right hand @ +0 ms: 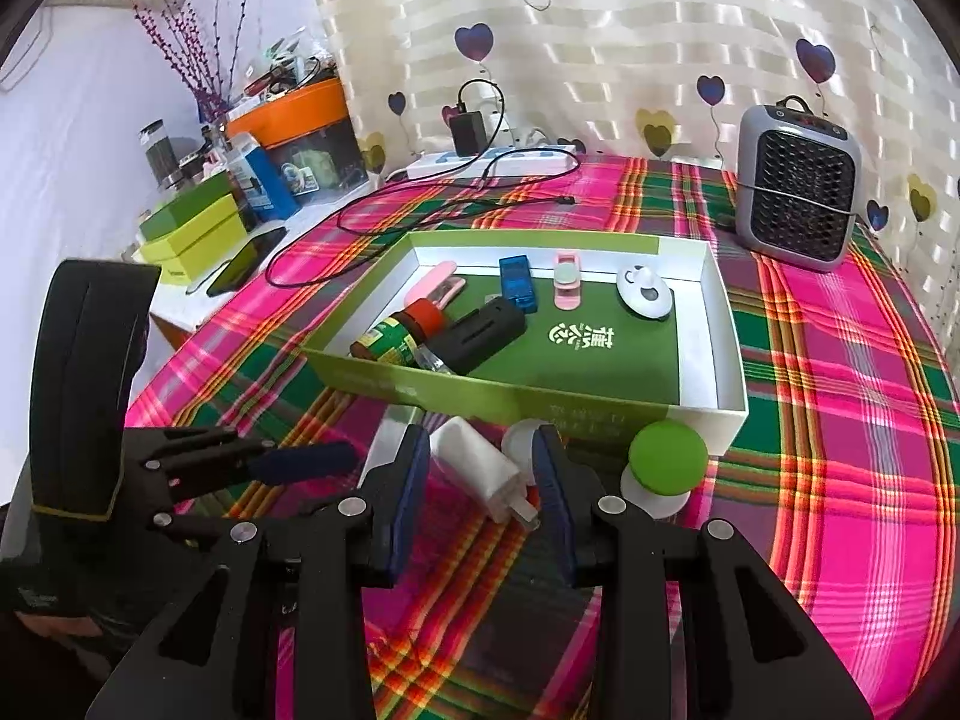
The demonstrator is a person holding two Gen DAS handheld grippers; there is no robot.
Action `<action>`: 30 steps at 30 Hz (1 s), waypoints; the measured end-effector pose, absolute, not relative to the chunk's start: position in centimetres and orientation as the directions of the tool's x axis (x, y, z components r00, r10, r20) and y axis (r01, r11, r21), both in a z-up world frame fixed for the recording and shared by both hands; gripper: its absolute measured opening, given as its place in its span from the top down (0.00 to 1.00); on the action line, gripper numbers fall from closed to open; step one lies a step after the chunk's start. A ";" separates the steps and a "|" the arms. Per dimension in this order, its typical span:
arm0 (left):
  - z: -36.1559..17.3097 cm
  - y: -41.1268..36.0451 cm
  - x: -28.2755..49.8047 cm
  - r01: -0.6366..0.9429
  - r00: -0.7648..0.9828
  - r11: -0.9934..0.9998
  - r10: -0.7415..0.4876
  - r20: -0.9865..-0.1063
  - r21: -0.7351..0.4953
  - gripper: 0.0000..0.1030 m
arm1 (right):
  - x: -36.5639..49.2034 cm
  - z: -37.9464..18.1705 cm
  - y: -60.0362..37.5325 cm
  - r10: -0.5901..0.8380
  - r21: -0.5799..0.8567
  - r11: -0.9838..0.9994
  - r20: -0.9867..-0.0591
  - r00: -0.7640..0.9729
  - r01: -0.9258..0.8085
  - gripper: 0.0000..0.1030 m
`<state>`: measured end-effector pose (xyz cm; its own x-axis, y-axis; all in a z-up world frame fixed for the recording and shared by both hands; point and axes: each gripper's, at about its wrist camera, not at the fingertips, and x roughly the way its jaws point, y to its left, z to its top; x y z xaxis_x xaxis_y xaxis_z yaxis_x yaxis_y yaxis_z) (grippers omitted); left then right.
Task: Organize rigid objects
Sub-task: 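Close the left tool around the silver metal bar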
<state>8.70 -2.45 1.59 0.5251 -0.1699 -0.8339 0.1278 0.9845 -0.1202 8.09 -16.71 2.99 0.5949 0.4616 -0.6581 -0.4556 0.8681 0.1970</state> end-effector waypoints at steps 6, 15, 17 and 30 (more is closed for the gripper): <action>1.4 -2.7 8.4 0.174 0.540 0.982 -0.153 -0.828 -0.068 0.64 | 8.2 3.1 -17.0 0.460 0.209 0.873 -0.656 0.598 -0.442 0.64; 1.4 -1.1 8.3 0.188 0.557 0.982 -0.114 -0.823 -0.009 0.66 | 8.2 2.9 -17.0 0.454 0.195 0.872 -0.664 0.594 -0.449 0.64; 1.3 -0.7 8.4 0.176 0.563 0.984 -0.085 -0.822 0.019 0.66 | 8.1 2.8 -16.7 0.457 0.188 0.867 -0.667 0.588 -0.461 0.64; 1.2 3.2 8.4 0.115 0.578 0.993 -0.097 -0.810 -0.036 0.69 | 7.7 2.4 -14.5 0.447 0.115 0.846 -0.683 0.577 -0.520 0.64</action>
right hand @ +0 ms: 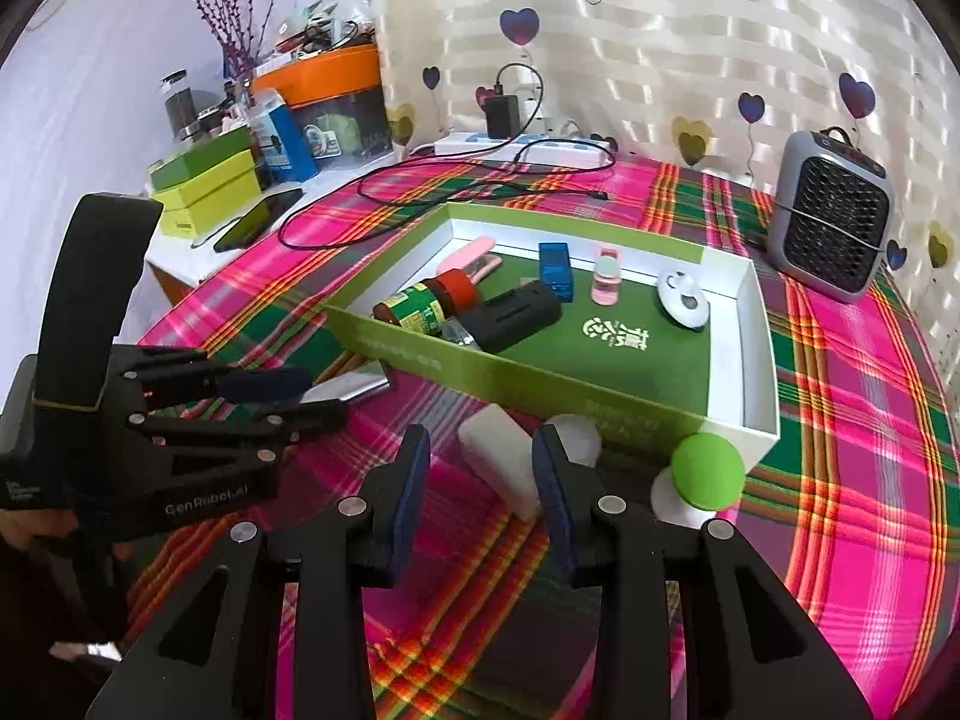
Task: Organize rigid objects
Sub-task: 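Close the left tool around the silver metal bar, then lift the silver bar with the left tool while the right tool grasps the white charger plug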
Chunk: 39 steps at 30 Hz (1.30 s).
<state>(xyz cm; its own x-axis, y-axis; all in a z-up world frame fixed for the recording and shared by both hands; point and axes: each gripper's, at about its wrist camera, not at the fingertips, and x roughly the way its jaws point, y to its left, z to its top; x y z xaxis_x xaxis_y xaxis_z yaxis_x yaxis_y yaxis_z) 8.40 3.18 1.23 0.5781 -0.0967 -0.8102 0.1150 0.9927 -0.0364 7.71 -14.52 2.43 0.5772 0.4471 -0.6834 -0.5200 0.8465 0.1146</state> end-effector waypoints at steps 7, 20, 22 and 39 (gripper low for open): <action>1.2 3.7 8.1 0.120 0.585 0.990 -0.126 -0.801 -0.068 0.69 | 8.0 2.7 -14.7 0.414 0.106 0.875 -0.668 0.618 -0.472 0.64; 1.2 4.4 8.0 0.127 0.590 0.985 -0.167 -0.790 -0.114 0.69 | 6.7 1.4 -13.4 0.423 0.119 0.860 -0.710 0.564 -0.496 0.64; 1.2 4.4 8.0 0.128 0.590 0.985 -0.168 -0.789 -0.114 0.69 | 6.5 1.3 -13.3 0.414 0.110 0.864 -0.710 0.570 -0.491 0.64; 1.3 4.1 7.7 0.138 0.584 0.984 -0.174 -0.793 -0.114 0.69 | 7.6 0.8 -12.4 0.400 0.060 0.834 -0.752 0.525 -0.549 0.56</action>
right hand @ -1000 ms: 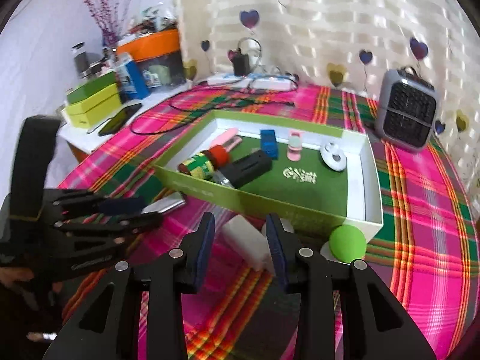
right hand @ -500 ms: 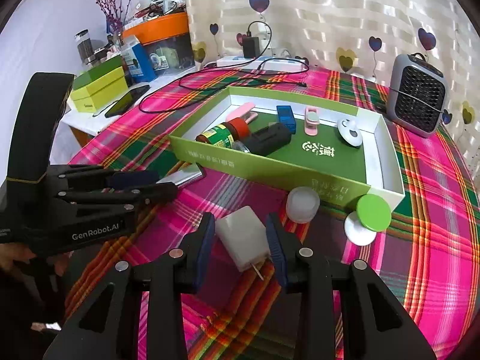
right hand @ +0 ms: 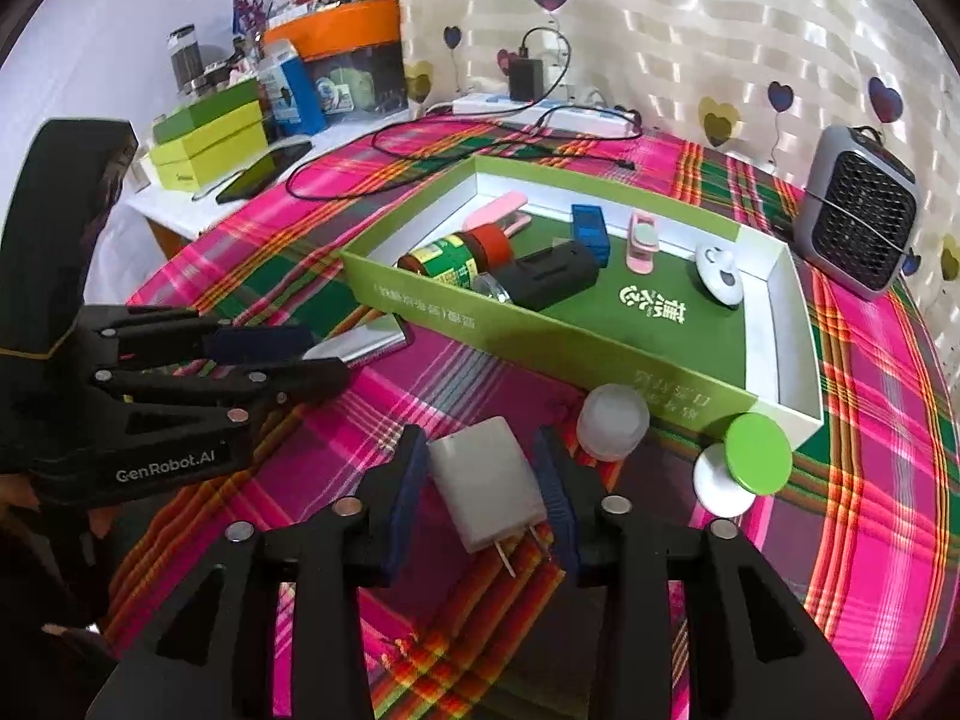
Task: Organize rigid objects
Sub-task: 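Lift the silver bar with the left tool while the right tool grasps the white charger plug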
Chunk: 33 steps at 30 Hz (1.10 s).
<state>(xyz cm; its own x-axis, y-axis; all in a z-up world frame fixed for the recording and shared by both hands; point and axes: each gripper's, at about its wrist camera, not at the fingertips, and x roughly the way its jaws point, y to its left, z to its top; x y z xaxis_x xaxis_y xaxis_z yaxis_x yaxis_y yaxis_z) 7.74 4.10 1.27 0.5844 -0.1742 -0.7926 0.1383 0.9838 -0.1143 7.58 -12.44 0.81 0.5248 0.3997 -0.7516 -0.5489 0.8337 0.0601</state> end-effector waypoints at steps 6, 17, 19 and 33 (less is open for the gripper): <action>1.2 3.8 7.9 0.146 0.583 0.985 -0.161 -0.796 -0.092 0.69 | 8.0 0.2 -12.3 0.388 0.064 0.835 -0.772 0.503 -0.546 0.56; 1.1 2.9 8.0 0.157 0.584 0.987 -0.125 -0.802 -0.039 0.63 | 7.8 -0.2 -12.0 0.367 0.039 0.839 -0.777 0.511 -0.543 0.56; 1.1 2.9 8.0 0.157 0.584 0.987 -0.130 -0.801 -0.045 0.63 | 7.8 -0.2 -12.2 0.369 0.043 0.840 -0.776 0.512 -0.540 0.58; 1.2 3.5 7.7 0.137 0.592 0.988 -0.137 -0.794 -0.068 0.75 | 7.8 -0.2 -12.6 0.361 0.048 0.855 -0.771 0.525 -0.517 0.67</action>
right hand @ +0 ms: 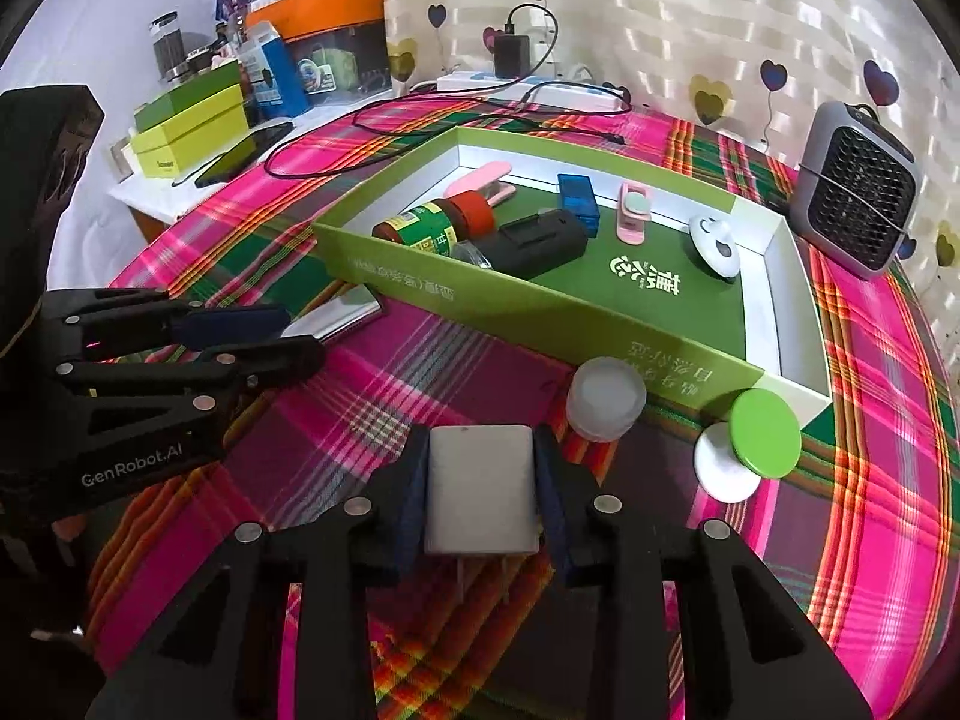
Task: Organize rigid objects
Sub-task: 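Lift the silver bar with the left tool while the right tool grasps the white charger plug, then carry the silver bar and white charger plug over the green box with both tools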
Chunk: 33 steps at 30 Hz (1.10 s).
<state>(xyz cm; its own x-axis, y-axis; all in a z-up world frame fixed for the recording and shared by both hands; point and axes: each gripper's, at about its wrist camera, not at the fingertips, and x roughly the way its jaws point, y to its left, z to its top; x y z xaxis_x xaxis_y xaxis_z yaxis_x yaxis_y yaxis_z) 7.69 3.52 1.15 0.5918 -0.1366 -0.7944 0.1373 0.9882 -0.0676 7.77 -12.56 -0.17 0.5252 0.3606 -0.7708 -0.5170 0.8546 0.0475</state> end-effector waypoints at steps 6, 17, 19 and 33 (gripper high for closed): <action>1.2 3.6 7.7 0.137 0.592 0.988 -0.138 -0.794 -0.070 0.75 | 7.8 -0.2 -12.6 0.361 0.050 0.855 -0.771 0.525 -0.516 0.67; 1.1 3.7 7.6 0.136 0.593 0.988 -0.139 -0.793 -0.072 0.76 | 7.7 -0.2 -12.6 0.362 0.051 0.856 -0.770 0.525 -0.515 0.67; 1.2 3.7 7.6 0.133 0.593 0.988 -0.142 -0.792 -0.078 0.76 | 7.8 -0.2 -12.6 0.364 0.053 0.855 -0.770 0.524 -0.515 0.67; 1.3 3.9 7.5 0.121 0.594 0.988 -0.149 -0.791 -0.095 0.78 | 7.8 -0.1 -13.0 0.367 0.072 0.864 -0.768 0.525 -0.498 0.67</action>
